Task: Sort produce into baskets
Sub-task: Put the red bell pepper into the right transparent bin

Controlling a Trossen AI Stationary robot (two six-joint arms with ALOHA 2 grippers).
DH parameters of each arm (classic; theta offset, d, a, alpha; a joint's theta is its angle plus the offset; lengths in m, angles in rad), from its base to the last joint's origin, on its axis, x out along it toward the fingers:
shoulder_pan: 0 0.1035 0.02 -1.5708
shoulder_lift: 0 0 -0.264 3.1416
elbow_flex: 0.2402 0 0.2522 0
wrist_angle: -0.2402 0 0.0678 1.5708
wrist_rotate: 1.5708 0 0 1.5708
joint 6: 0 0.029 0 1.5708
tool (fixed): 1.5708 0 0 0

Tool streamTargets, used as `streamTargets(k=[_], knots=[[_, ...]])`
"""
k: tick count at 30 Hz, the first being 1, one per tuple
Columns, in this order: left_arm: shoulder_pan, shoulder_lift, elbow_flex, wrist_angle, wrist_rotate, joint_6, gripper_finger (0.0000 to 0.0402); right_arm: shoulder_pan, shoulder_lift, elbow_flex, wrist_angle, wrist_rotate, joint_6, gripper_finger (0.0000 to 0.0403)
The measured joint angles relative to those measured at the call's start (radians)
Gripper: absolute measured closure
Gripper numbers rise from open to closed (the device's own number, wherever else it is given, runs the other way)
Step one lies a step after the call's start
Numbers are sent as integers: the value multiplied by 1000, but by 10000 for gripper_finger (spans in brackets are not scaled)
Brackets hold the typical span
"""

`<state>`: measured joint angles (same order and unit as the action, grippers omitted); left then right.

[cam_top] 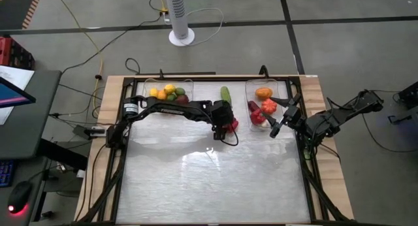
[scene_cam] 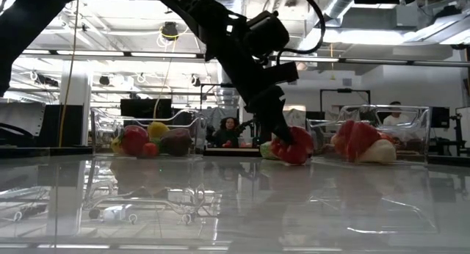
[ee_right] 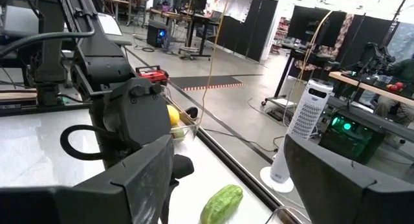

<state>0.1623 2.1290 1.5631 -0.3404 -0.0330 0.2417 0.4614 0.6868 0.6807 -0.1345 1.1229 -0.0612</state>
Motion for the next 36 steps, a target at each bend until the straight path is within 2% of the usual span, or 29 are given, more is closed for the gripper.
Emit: streamTargets(k=[5, 9, 15, 22, 26, 28, 36], knots=[[0, 0, 0, 3, -1, -8, 192, 0, 0, 0, 0, 0, 0, 84], [0, 0, 0, 8, -1, -19, 224, 0, 0, 0, 0, 0, 0, 84], [0, -7, 0, 18, -4, -13, 232, 0, 0, 0, -4, 0, 0, 84], [5, -83, 0, 63, -91, 8, 233, 1, 0, 0, -7, 0, 0, 84], [7, -103, 0, 192, -99, 3, 233, 1, 0, 0, -6, 0, 0, 84], [7, -101, 1, 278, -67, 2, 233, 0, 0, 0, -2, 0, 0, 84], [10, -11, 1, 583, -5, -35, 234, 0, 0, 0, 6, 0, -5, 84]])
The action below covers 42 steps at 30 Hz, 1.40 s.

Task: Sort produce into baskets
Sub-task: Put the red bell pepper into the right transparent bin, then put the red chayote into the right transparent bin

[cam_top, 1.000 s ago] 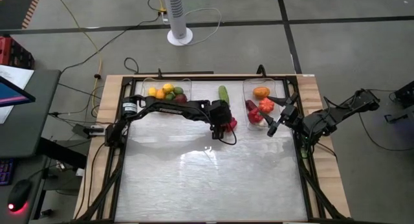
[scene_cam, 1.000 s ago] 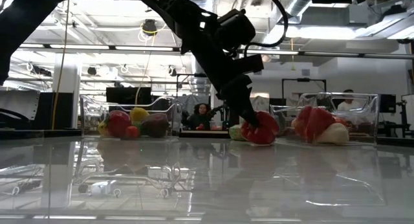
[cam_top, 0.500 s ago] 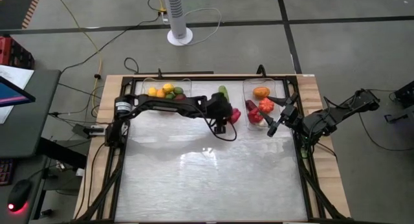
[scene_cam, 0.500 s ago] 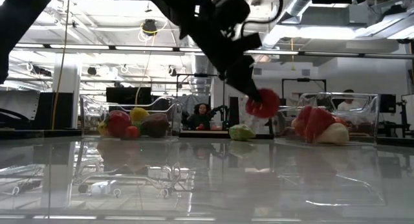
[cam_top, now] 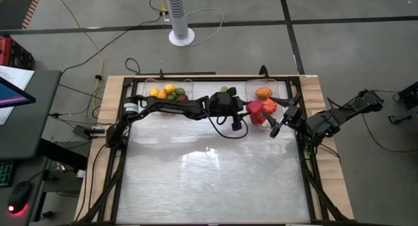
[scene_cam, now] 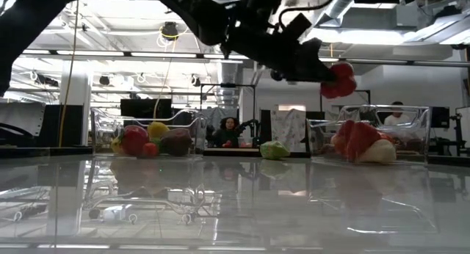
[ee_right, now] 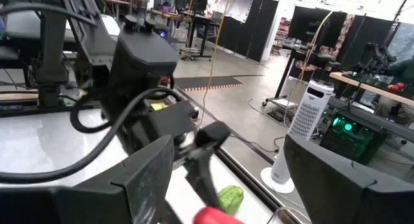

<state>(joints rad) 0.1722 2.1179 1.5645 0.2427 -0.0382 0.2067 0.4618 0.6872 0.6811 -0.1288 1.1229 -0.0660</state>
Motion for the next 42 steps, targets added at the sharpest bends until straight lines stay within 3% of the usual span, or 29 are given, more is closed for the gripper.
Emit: streamTargets(k=[4, 8, 11, 17, 22, 31, 34, 42], knots=[[0, 45, 5, 89, 2, -26, 234, -6, 0, 0, 3, 0, -10, 84], [-2, 97, 52, 54, 41, -38, 215, -6, 0, 0, 2, 0, -11, 84], [-2, 126, 99, 16, 90, -60, 178, -6, 0, 0, 2, 0, -13, 84], [-1, 143, 168, -102, 75, -59, 92, -6, 0, 0, 2, 0, -13, 84], [30, 80, 184, -214, 52, -26, 72, -3, 0, 0, -5, 0, -13, 84], [166, 10, 184, -631, 14, 142, 70, 9, 0, 0, 0, 0, -10, 84], [218, 10, 183, -684, 1, 50, 70, -2, 0, 0, 3, 0, -11, 84], [267, 10, 195, -623, 1, -268, 70, -41, 0, 0, 17, -31, -25, 84]])
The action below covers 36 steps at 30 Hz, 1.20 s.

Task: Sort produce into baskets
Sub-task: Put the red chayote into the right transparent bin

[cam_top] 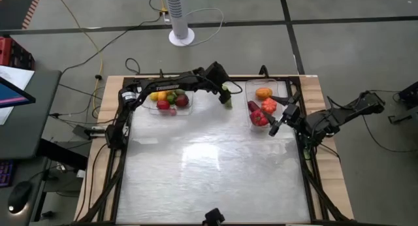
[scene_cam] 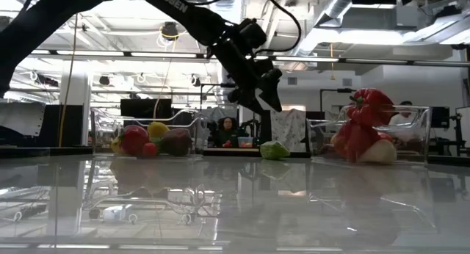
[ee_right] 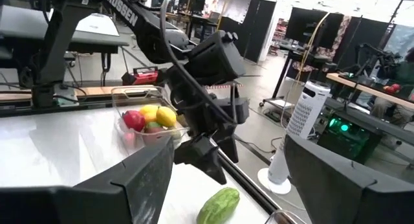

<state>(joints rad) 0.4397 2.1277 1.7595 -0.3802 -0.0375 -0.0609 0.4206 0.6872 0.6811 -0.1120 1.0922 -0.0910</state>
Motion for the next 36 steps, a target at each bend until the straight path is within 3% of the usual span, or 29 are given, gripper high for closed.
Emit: streamTargets(k=[6, 11, 14, 20, 26, 36], knots=[[-67, -30, -3, -8, -31, 154, 70, -43, 22, 0, 0, -79, 11, 84], [-157, -151, -48, 118, -131, 274, 70, -80, 62, 0, -20, -80, 25, 84], [-174, -237, -168, 182, -140, 277, 70, -83, 73, 0, -51, -93, 64, 84], [-209, -500, -534, 393, -145, 225, 70, -151, 137, 0, -42, -157, 142, 84], [-294, -789, -842, 586, -208, 185, 70, -355, 365, 11, 176, -380, 139, 84], [-381, -1103, -1054, 615, -319, 154, 70, -624, 800, 195, 163, -691, 215, 84]])
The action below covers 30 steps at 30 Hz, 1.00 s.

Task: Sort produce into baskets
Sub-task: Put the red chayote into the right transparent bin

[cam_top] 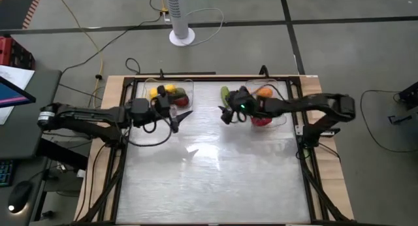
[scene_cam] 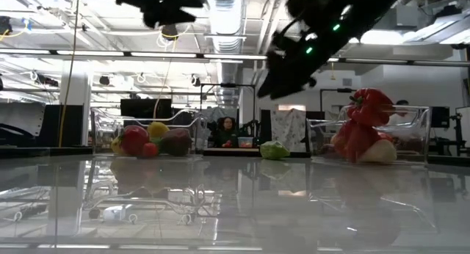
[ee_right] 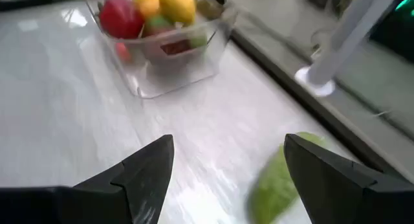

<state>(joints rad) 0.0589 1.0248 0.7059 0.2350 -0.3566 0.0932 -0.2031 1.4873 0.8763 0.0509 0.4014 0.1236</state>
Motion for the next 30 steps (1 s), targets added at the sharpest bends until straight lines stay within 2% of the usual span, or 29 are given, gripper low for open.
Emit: streamTargets(k=[4, 11, 15, 23, 30], knots=[[-8, -66, -60, -17, -6, 0, 70, -95, 132, 97, -57, -92, 0, 84], [-14, -166, -126, -41, -40, 34, 70, -203, 313, 279, -254, -97, -57, 84], [-14, -223, -125, -92, -36, 15, 70, -229, 388, 344, -305, -168, -57, 84], [-14, -307, -125, -199, -22, -44, 70, -239, 445, 385, -395, -155, -14, 92], [-14, -347, -124, -205, -19, -66, 70, -239, 445, 385, -418, -149, 5, 139]])
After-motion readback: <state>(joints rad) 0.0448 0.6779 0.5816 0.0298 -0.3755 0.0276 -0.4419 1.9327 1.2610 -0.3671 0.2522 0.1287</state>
